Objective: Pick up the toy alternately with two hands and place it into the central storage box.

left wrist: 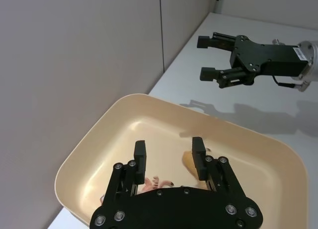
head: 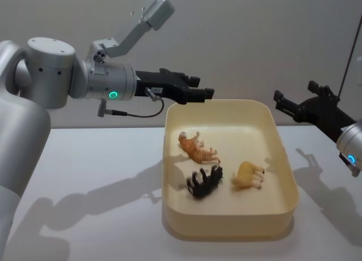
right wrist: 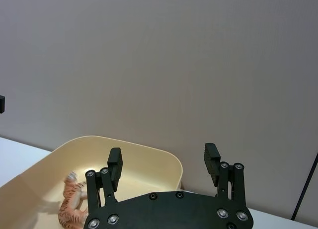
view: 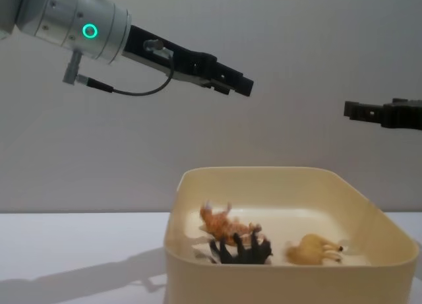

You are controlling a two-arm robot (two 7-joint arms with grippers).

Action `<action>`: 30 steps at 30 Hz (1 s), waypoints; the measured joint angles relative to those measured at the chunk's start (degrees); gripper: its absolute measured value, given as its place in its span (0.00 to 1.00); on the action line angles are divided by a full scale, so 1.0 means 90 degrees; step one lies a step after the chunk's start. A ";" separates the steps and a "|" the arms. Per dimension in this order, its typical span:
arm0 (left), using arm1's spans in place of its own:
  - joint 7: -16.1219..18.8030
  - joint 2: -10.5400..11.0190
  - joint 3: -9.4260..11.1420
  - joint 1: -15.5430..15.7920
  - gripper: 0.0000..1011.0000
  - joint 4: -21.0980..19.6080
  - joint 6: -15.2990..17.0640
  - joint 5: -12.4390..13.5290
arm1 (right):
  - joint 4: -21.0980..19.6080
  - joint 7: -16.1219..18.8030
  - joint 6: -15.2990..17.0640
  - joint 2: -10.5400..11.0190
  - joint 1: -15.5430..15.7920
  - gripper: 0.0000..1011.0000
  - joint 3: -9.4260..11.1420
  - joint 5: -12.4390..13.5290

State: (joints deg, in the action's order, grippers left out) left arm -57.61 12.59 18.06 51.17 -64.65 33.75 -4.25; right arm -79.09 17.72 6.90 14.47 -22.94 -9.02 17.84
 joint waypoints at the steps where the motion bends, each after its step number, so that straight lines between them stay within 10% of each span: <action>1: 0.0000 0.0000 0.0000 0.0000 0.55 0.0000 0.0000 0.0000 | 0.0000 0.0000 0.0000 0.0000 0.0000 0.99 0.0000 0.0000; 16: -0.0646 0.0023 0.0072 0.0224 0.99 0.0244 0.0076 0.0339 | 0.0000 0.0000 0.0000 0.0000 0.0000 0.99 0.0000 0.0000; 30: -0.0832 0.0031 0.0091 0.0290 0.99 0.0317 0.0098 0.0437 | 0.0000 0.0000 0.0000 0.0000 0.0000 0.99 0.0000 0.0000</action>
State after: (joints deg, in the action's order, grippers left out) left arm -65.10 12.87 18.88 53.77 -61.80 34.63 -0.32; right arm -79.09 17.72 6.90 14.47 -22.94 -9.01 17.84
